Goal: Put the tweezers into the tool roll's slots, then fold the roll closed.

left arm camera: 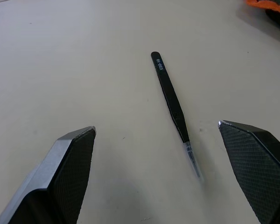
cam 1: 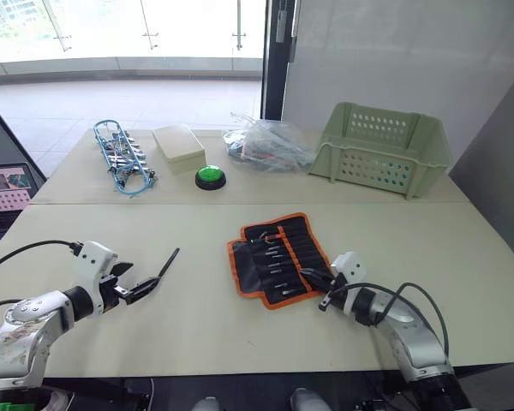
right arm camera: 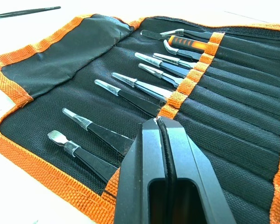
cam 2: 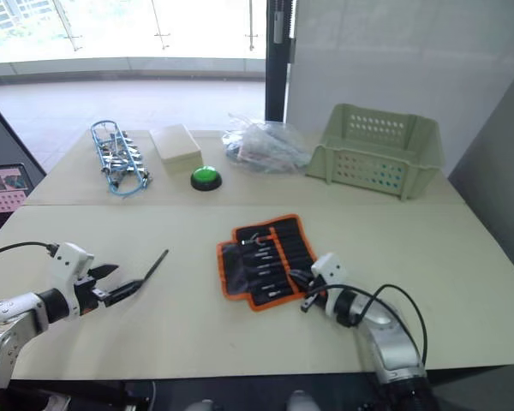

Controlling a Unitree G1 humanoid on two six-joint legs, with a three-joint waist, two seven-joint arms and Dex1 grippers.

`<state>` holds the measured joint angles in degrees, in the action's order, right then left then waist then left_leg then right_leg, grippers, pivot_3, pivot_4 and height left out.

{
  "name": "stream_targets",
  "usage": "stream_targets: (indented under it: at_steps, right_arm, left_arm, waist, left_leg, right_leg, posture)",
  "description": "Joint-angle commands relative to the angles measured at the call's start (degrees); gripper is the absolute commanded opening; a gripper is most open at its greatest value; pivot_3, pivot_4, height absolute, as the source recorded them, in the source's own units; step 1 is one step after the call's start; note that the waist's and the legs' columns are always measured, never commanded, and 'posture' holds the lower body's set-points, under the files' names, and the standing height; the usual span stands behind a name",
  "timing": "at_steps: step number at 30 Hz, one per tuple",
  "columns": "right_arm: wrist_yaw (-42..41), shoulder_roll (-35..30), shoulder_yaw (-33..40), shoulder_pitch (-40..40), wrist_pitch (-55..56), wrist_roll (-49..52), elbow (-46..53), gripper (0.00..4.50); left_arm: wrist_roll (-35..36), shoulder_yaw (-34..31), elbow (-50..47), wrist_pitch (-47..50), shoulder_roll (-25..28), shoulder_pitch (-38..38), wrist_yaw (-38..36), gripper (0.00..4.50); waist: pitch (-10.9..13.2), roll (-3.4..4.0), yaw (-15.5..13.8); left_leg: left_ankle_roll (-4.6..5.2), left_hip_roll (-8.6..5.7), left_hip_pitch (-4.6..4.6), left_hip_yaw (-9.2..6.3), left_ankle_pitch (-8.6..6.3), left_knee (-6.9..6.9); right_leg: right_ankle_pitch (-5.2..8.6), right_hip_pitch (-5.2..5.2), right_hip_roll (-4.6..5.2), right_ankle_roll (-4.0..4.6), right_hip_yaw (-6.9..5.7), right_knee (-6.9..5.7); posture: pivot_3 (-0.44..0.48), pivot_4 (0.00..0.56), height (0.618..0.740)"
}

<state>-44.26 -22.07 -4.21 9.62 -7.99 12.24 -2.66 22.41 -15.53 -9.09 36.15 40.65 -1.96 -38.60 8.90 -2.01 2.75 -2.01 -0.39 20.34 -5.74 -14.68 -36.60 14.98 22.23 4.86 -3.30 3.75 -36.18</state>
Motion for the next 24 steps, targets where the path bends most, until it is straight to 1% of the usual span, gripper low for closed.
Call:
stream_targets:
  at_steps: [1, 2, 4, 11, 18, 19, 21, 24]
  right_arm:
    - [-0.48, 0.49, -3.49, -1.78, -2.31, -1.38, -0.77, 0.00]
    - [-0.49, 0.56, -3.54, -1.70, -2.35, -1.38, -0.80, 0.00]
    - [-0.60, 0.65, -3.63, -1.54, -2.41, -1.25, -0.91, 0.00]
    - [-0.85, 0.67, -3.71, -1.00, -2.73, -0.95, -1.06, 0.00]
    - [-0.85, 0.70, -3.92, -1.19, -2.64, -1.03, -0.95, 0.00]
    - [-0.85, 0.71, -3.95, -1.19, -2.62, -1.06, -0.95, 0.00]
    - [-0.86, 0.68, -3.97, -1.20, -2.59, -1.10, -0.93, 0.00]
    - [-0.84, 0.59, -3.92, -1.20, -2.53, -1.10, -0.97, 0.00]
  left_arm:
    - [-1.18, 1.93, -5.90, 4.80, -1.72, -0.44, 5.77, 3.93]
    - [-1.28, 1.93, -6.62, 6.81, -2.60, -0.39, 7.64, 3.77]
    - [-2.37, 3.67, -8.03, 9.10, -2.59, 0.18, 9.13, 3.07]
    - [-4.23, 6.45, -10.68, 12.92, -4.36, -0.41, 13.48, 3.07]
    - [-4.57, 6.67, -10.78, 13.83, -6.13, 0.00, 14.92, 3.07]
    - [-4.52, 6.69, -10.58, 13.74, -6.39, -0.10, 14.91, 2.56]
    - [-4.11, 6.76, -10.02, 13.27, -6.67, -0.34, 14.09, 2.01]
    - [-2.48, 5.97, -9.45, 13.47, -7.57, -1.36, 12.96, 1.01]
  waist:
    - [0.00, -0.01, 0.03]
    - [0.00, 0.00, 0.02]
    - [-0.01, 0.01, 0.01]
    - [-0.03, 0.12, -0.11]
    - [-0.09, 0.26, -0.18]
    - [-0.10, 0.28, -0.21]
    - [-0.12, 0.30, -0.25]
    - [-0.12, 0.33, -0.25]
  left_leg:
    - [-0.01, 0.03, 0.00, 0.01, -0.01, 0.00]
    - [-0.04, 0.08, 0.00, 0.02, -0.02, 0.00]
    - [-0.10, 0.25, -0.02, 0.02, -0.06, 0.00]
    - [-0.11, 0.35, -0.08, 0.01, -0.07, 0.00]
    - [-0.11, 0.35, -0.10, 0.02, -0.06, 0.00]
    - [-0.11, 0.35, -0.10, 0.02, -0.06, 0.00]
    - [-0.11, 0.34, -0.12, 0.02, -0.06, 0.00]
    - [-0.12, 0.35, -0.12, 0.02, -0.06, 0.00]
  right_leg:
    - [0.00, 0.00, -0.02, 0.00, 0.00, 0.00]
    - [-0.01, 0.01, -0.07, 0.01, 0.01, 0.00]
    - [-0.02, 0.01, -0.25, 0.03, 0.02, 0.00]
    - [-0.01, -0.02, -0.40, 0.17, 0.03, -0.02]
    - [-0.02, -0.04, -0.40, 0.19, 0.03, -0.02]
    - [-0.02, -0.05, -0.40, 0.20, 0.03, -0.02]
    - [-0.02, -0.07, -0.40, 0.20, 0.03, -0.02]
    - [-0.02, -0.07, -0.42, 0.21, 0.03, -0.03]
  posture:
    - [0.000, 0.150, 0.740]
    - [0.000, 0.150, 0.740]
    - [0.000, 0.150, 0.740]
    - [0.000, 0.150, 0.740]
    - [0.000, 0.150, 0.740]
    - [0.000, 0.150, 0.740]
    - [0.000, 0.150, 0.740]
    - [0.000, 0.150, 0.740]
